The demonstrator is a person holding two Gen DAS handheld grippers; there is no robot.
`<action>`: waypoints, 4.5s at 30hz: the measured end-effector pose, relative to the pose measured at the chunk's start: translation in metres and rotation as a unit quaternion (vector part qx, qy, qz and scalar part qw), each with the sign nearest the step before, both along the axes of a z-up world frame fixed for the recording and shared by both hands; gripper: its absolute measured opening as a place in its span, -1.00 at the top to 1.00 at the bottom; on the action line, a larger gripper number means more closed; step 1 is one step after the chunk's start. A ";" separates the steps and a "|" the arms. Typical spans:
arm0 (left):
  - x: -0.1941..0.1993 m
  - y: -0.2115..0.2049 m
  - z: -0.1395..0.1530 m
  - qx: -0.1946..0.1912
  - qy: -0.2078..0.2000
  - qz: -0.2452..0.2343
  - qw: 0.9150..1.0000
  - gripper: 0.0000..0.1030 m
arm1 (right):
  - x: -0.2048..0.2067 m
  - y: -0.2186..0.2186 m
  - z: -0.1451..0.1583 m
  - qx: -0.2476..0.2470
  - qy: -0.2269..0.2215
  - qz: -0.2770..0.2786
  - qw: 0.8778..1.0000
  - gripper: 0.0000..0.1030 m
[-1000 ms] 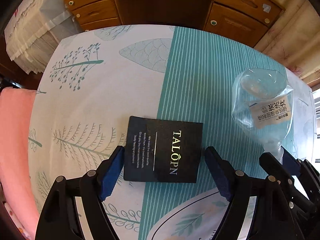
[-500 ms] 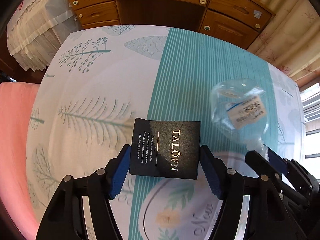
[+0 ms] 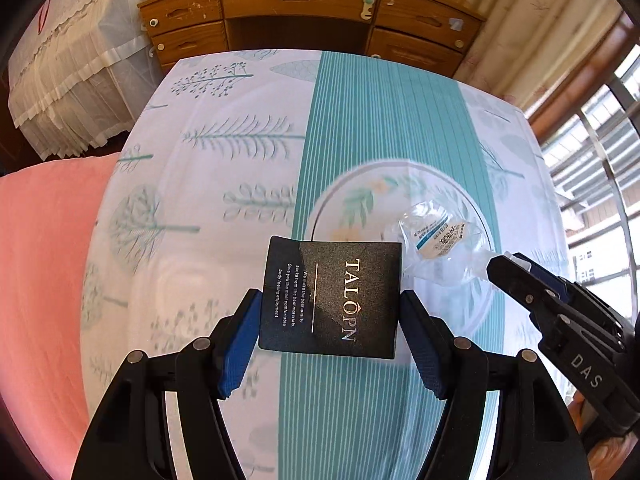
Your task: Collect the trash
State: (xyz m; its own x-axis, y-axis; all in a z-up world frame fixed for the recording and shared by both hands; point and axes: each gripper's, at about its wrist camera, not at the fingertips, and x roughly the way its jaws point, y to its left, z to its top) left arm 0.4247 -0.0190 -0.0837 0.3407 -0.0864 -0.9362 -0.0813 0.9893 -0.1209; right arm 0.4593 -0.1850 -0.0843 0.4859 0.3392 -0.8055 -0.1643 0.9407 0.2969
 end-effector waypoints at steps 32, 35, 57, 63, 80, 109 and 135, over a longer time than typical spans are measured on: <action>-0.395 0.014 0.032 -0.013 0.006 -0.124 0.992 -0.34 | -0.428 0.040 0.044 -0.028 0.018 -0.024 0.999 0.54; -0.410 0.007 0.014 -0.012 0.024 -0.117 0.993 -0.34 | -0.438 0.034 0.028 -0.023 0.032 -0.019 0.999 0.54; -0.433 0.017 -0.186 -0.064 0.089 -0.072 0.991 -0.37 | -0.423 -0.010 -0.180 0.000 0.137 -0.103 0.985 0.53; -0.412 0.026 -0.254 -0.082 0.103 -0.073 0.989 -0.42 | -0.402 -0.007 -0.243 0.006 0.147 -0.127 0.981 0.53; -0.405 0.052 -0.345 -0.050 0.089 -0.087 0.991 -0.81 | -0.389 0.009 -0.356 0.006 0.172 -0.150 0.974 0.16; -0.421 0.051 -0.156 -0.032 0.002 -0.044 0.999 -0.81 | -0.415 0.017 -0.210 -0.019 0.094 -0.103 0.990 -0.05; -0.423 0.028 0.103 0.038 -0.129 -0.005 0.991 -0.81 | -0.424 0.021 0.090 -0.054 -0.054 -0.080 0.994 -0.20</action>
